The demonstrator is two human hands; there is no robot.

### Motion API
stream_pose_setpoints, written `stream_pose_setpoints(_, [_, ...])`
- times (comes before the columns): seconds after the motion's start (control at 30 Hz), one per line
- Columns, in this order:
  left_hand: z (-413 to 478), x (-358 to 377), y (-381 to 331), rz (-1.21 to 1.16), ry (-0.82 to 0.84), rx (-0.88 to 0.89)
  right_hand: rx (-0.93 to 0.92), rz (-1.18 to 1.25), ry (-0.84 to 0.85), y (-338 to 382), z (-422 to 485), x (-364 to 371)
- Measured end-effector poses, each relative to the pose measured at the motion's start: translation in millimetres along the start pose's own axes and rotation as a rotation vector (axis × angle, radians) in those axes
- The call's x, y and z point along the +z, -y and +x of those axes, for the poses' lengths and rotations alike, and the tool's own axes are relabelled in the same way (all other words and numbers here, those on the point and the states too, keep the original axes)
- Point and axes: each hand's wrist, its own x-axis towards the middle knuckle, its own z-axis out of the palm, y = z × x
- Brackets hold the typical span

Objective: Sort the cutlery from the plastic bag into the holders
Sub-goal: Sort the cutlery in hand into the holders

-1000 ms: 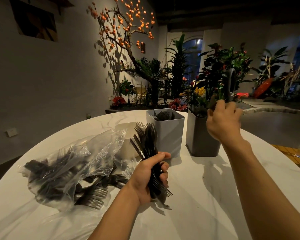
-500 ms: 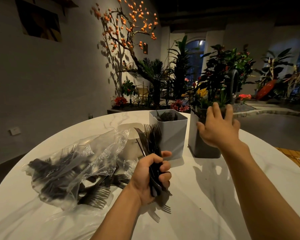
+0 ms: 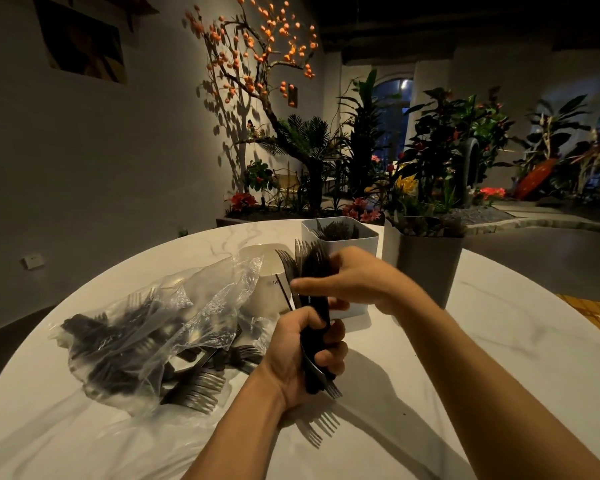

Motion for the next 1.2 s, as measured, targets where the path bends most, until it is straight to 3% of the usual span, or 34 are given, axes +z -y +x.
stream_pose_setpoints(0.3, [-3.3, 5.8, -4.2, 0.015, 0.001, -0.018, -0.058, 0.272, 0.116, -11.5, -1.6, -13.3])
stream_pose_setpoints(0.57, [-0.1, 2.0, -3.0, -0.006, -0.017, -0.009, -0.067, 0.549, 0.104, -14.7, -1.5, -20.2])
stream_pose_setpoints(0.7, [3.9, -0.2, -2.8, -0.008, -0.087, 0.032, -0.083, 0.559, -0.043, -15.6, 1.4, -19.3])
stream_pose_setpoints(0.97, [3.4, -1.4, -1.4, 0.033, -0.109, 0.06, -0.013, 0.584, 0.045, -9.4, -5.5, -33.8])
stream_pose_setpoints(1.2, [1.9, -0.5, -0.3, 0.068, -0.13, 0.133, -0.013, 0.279, -0.234, -2.0, -4.2, -19.5])
